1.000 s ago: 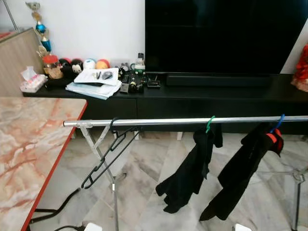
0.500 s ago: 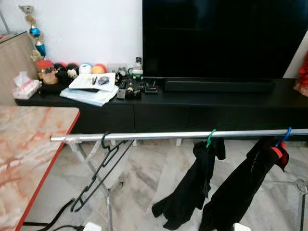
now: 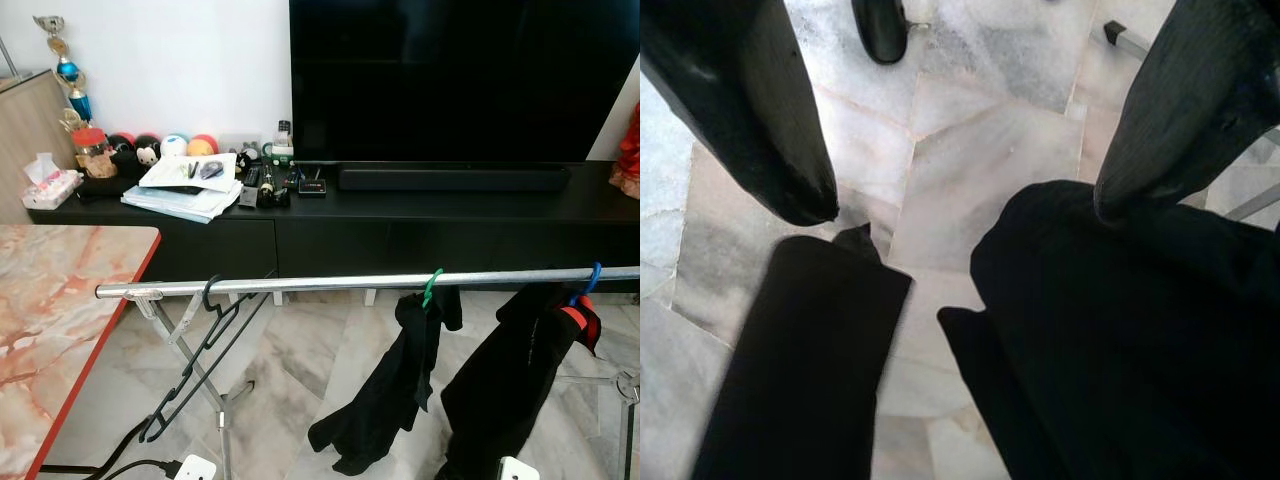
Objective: Hang hanger
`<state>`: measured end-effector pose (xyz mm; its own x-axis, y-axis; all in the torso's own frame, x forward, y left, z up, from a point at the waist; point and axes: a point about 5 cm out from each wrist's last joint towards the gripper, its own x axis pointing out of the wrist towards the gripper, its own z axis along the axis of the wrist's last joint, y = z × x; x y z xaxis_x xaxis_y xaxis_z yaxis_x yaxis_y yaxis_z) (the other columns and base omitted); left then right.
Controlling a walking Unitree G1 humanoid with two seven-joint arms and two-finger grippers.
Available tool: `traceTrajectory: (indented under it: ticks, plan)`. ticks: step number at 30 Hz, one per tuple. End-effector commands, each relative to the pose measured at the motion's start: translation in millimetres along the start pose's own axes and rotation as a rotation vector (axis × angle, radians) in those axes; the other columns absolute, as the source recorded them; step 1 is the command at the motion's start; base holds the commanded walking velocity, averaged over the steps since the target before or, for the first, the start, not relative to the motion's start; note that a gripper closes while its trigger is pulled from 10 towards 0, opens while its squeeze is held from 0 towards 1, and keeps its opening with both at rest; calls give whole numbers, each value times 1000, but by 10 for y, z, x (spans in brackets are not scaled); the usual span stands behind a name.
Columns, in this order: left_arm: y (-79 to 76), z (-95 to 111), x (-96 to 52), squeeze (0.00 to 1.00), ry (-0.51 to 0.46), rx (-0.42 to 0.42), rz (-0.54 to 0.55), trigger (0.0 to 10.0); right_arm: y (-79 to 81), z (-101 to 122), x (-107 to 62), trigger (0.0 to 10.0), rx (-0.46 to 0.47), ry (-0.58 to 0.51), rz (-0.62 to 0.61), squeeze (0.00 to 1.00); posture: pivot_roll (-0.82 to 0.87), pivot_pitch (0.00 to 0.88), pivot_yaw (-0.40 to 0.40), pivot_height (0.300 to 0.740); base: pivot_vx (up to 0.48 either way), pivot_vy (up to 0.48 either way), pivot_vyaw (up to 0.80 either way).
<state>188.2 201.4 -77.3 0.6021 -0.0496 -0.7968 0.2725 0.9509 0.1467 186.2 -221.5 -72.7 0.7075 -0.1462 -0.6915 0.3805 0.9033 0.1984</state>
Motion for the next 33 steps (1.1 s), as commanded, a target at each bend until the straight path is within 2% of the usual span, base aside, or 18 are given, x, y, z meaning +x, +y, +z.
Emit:
traceTrajectory:
  ticks: [1,7,9,11,14,17,21,25,27,29,30,31,33]
  plan:
    - [4,10,6,0,13,1,2,10000,7,58,11,10000,1,-33,-2,0,60,0,7,740,0,0,0]
    - [-14,33,15,0,7,-1,0,10000,-4,117,13,10000,-1,-78,-8,0,57,0,-1,740,0,0,0]
    - [-11,40,16,0,4,-9,4,10000,332,412,7,10000,-32,-328,63,0,47,0,-5,740,0,0,0]
    - [-14,45,18,0,4,-11,4,10000,590,681,-84,10000,-75,-505,122,0,36,0,-4,740,0,0,0]
    - [-21,46,20,0,6,-10,0,10000,604,727,-88,10000,-75,-517,123,0,26,0,-3,740,0,0,0]
    - [-36,45,22,0,8,-10,-5,10000,585,741,-89,10000,-126,-528,121,0,24,0,-6,740,0,0,0]
    - [-45,50,24,0,7,-11,-8,10000,567,745,-106,10000,-139,-543,121,0,32,0,-17,740,0,0,0]
    - [-42,53,25,0,6,-22,1,10000,554,763,-193,10000,-142,-577,92,0,34,0,-14,740,0,0,0]
    - [-43,55,26,0,9,-18,-1,10000,540,871,-201,10000,-130,-615,79,0,33,0,-9,740,0,0,0]
    - [-45,53,26,0,9,-21,0,10000,540,887,-198,10000,-132,-619,78,0,33,0,-6,740,0,0,0]
    - [-96,-61,-12,0,-15,-22,-18,10000,570,1011,-205,10000,-121,-657,77,0,49,0,-11,740,0,0,0]
    - [-96,-61,-12,0,-15,-22,-18,10000,570,1011,-205,10000,-121,-657,77,0,49,0,-11,740,0,0,0]
    - [-139,-127,-38,0,-31,-29,-24,10000,602,1158,-230,10000,-111,-702,72,0,74,0,-23,740,0,0,0]
